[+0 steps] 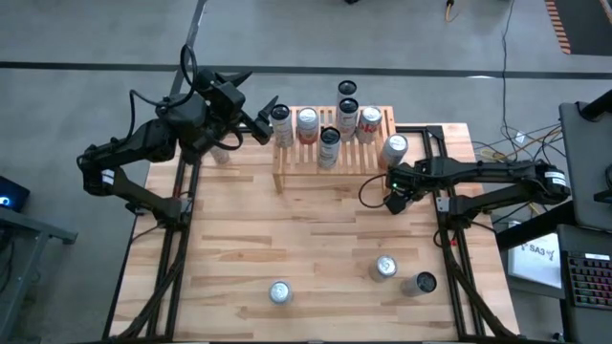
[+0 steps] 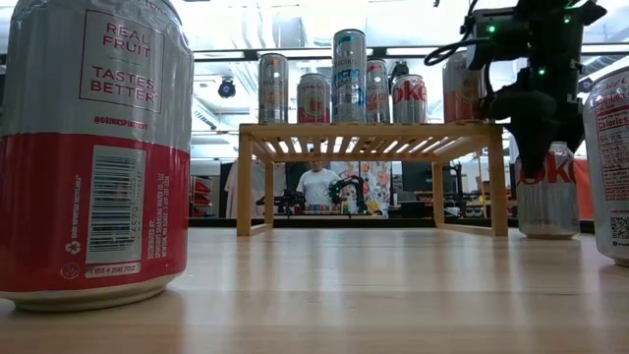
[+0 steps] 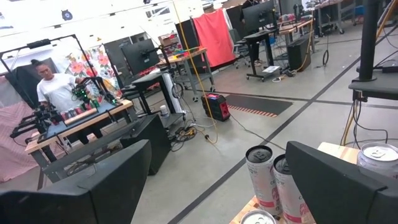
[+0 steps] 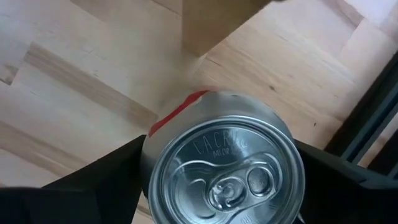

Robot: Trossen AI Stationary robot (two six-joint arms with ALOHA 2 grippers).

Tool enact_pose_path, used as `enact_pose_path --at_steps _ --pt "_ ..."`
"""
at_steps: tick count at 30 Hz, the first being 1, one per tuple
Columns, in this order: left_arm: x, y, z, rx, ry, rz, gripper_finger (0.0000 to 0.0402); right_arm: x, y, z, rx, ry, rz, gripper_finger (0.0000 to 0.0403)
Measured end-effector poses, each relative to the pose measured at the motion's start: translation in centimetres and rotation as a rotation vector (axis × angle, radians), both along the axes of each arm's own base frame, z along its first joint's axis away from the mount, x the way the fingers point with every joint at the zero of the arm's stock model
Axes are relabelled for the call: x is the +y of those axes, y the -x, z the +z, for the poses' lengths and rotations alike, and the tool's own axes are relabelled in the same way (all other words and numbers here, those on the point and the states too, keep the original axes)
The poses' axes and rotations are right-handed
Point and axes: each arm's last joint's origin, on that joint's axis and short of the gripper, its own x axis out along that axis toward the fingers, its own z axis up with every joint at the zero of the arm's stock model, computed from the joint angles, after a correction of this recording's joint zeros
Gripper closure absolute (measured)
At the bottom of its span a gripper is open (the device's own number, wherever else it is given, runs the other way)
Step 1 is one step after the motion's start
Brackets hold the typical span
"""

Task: Place canned beverage on shelf
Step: Put the top silver soda can on the shelf aligned with the other silver soda can

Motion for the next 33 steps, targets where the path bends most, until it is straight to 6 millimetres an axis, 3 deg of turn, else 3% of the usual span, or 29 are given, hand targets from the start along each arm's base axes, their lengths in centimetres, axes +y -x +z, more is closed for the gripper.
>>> enact_pose_path --at_steps 7,12,25,33 --pt "0.0 0.0 0.0 0.002 0.0 -0.001 0.0044 0.1 0.2 0.5 -0.009 -0.022 -0.026 0.0104" --pt "0.0 0.0 0.0 0.003 0.0 -0.001 0.0045 0.2 0.0 2.5 -0.055 -0.059 -0.054 0.0104" --pt "0.0 0.0 -0.1 0.01 -0.004 -0.001 0.0045 1.5 -0.3 11.8 -0.198 -0.135 -0.004 0.0104" --pt "0.0 0.0 -0.1 0.011 -0.004 -0.003 0.0044 3.3 -3.0 16.3 -0.322 -0.172 0.104 0.0104"
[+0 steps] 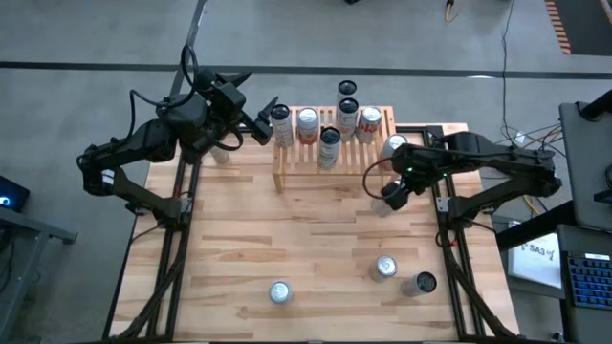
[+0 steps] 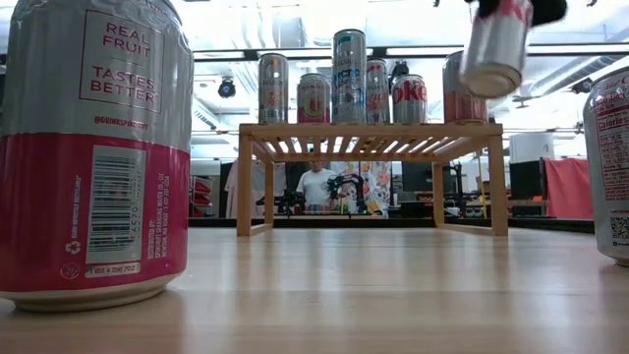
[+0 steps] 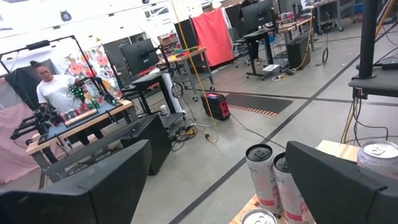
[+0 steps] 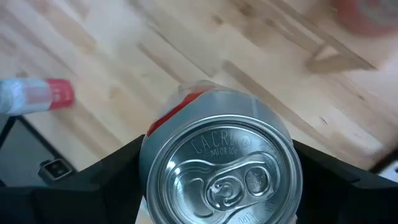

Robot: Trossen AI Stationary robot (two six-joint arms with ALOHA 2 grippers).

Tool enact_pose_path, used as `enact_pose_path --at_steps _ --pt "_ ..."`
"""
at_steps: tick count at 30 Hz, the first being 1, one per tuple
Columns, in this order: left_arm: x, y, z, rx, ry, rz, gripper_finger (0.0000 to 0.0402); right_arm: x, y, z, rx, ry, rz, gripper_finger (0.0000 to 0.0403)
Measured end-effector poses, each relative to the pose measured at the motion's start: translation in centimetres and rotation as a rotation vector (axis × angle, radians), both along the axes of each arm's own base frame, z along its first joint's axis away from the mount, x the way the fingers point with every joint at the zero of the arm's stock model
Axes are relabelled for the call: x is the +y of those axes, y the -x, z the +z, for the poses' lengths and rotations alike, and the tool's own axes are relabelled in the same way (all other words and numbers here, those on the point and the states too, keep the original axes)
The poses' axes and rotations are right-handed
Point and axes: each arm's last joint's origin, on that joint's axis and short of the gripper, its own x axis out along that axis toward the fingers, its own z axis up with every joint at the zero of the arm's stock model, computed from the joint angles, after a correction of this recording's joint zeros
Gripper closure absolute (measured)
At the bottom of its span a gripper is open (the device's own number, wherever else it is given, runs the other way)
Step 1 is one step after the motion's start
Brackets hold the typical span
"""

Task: Place canned beverage on shelf
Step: Put the top silver soda can on the shelf aligned with the other silver soda can

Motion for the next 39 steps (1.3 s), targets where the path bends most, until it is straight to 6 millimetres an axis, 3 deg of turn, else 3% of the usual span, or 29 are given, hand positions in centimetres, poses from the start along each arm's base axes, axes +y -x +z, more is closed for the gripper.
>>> enact_pose_path --at_steps 11,24,39 --pt "0.0 0.0 0.0 0.006 0.0 0.0 0.0044 1.6 -5.4 1.9 0.102 0.037 0.142 0.0104" --pt "0.0 0.0 -0.4 0.041 0.004 -0.001 0.0045 0.5 -8.5 5.0 0.005 0.198 0.034 0.0104" --pt "-0.8 0.2 -1.8 0.154 0.052 -0.029 0.0045 -2.7 -10.8 3.3 0.084 0.297 -0.09 0.0104"
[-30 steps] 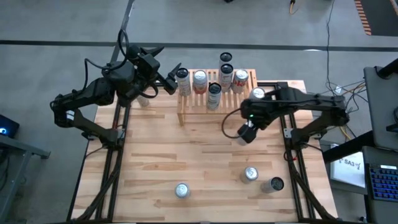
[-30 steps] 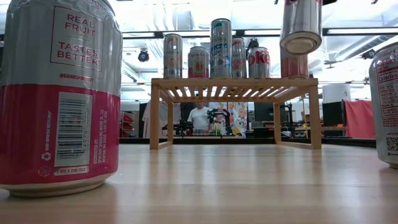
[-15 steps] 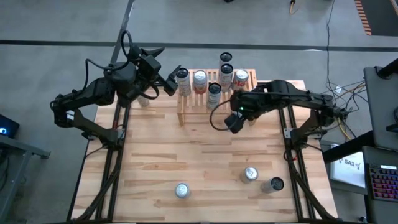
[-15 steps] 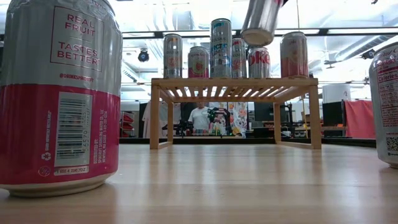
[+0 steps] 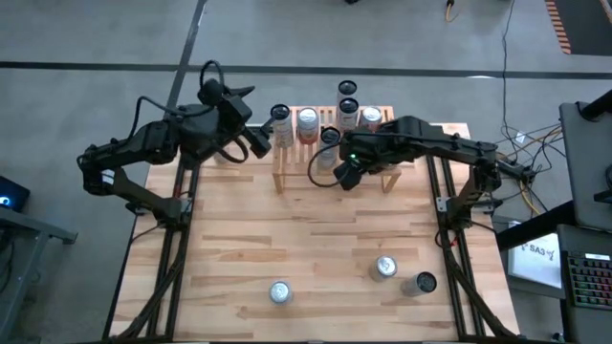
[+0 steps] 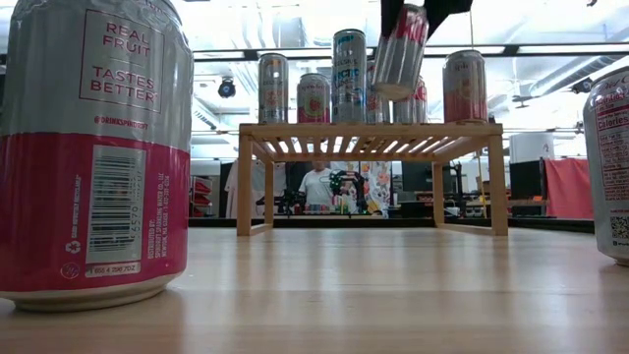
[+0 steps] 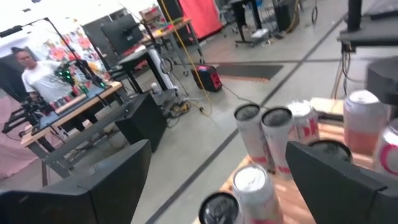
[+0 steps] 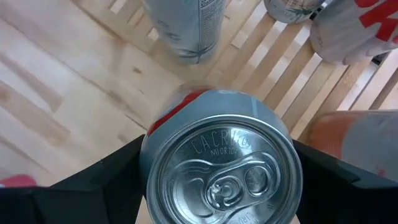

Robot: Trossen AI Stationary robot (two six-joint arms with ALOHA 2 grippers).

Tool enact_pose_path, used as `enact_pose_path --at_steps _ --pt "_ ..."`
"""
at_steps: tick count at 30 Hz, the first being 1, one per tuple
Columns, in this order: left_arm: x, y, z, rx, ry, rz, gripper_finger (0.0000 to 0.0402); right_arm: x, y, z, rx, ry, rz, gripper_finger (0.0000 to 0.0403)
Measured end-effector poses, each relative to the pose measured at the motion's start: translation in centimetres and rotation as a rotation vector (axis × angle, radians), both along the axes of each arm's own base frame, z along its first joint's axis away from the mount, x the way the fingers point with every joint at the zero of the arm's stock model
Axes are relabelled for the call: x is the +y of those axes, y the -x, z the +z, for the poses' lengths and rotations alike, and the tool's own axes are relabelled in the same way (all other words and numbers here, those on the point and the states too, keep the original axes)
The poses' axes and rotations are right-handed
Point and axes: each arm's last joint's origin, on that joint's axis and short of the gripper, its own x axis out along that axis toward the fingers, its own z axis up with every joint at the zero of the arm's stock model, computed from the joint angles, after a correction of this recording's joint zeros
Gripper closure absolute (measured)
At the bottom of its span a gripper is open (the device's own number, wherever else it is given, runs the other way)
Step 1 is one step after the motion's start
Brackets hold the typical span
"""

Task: Place canned beverage on shelf
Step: Put the top silver soda can on the shelf aligned with the other silver soda can

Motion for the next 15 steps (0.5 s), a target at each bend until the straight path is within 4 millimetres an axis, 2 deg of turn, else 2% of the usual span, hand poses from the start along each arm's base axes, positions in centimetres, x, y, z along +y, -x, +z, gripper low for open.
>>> enact_pose_path --at_steps 6,15 --pt "-0.6 0.1 -0.3 0.013 0.02 -0.017 0.0045 -1.9 -0.6 -0.8 0.04 0.012 -0.005 0.0104" --pt "-0.7 0.2 -0.2 0.01 0.02 -0.025 0.0045 -3.9 -0.2 -0.8 0.055 0.022 -0.022 0.0104"
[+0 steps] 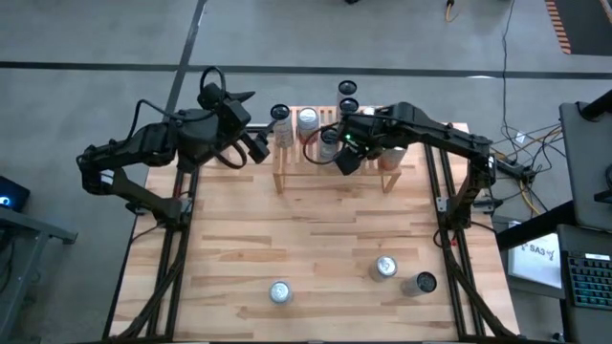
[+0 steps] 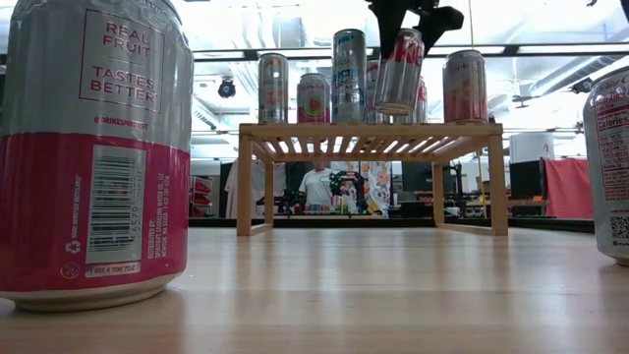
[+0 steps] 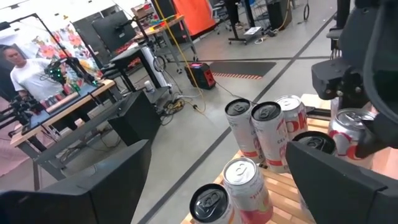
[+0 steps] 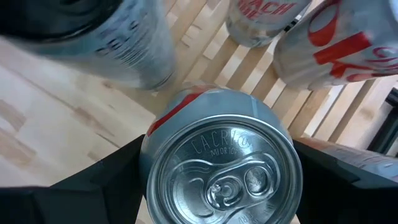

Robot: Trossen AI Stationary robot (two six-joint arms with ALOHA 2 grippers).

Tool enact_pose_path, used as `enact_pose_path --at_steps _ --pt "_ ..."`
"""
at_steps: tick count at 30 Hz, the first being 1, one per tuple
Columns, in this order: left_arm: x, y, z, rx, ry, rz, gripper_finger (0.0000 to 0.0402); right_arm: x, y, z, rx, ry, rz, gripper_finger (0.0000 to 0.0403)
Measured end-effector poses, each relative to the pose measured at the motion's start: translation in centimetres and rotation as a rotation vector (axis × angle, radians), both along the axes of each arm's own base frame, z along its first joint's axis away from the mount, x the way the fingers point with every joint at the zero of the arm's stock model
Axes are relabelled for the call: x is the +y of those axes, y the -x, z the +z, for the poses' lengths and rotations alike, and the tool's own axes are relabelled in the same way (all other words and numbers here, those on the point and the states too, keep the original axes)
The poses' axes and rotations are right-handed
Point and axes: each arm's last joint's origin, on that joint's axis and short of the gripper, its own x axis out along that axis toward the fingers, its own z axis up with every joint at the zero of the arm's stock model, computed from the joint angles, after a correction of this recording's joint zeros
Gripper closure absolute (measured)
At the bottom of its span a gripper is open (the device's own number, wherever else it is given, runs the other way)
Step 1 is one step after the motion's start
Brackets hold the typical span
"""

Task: Place canned beverage on shelf
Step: Put the top silver soda can on the shelf aligned with the other silver soda can

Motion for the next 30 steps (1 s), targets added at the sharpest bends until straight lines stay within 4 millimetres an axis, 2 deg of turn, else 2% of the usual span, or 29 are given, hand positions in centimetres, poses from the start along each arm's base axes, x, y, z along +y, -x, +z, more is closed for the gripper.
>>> enact_pose_path --at_steps 19,30 --pt "0.0 0.2 -0.5 0.062 -0.002 0.001 0.0045 -0.4 0.0 -0.1 0.017 0.01 0.021 0.0104" --pt "0.0 0.3 -0.7 0.08 -0.001 0.002 0.0044 -1.4 0.3 -0.3 0.042 0.03 0.03 0.0104"
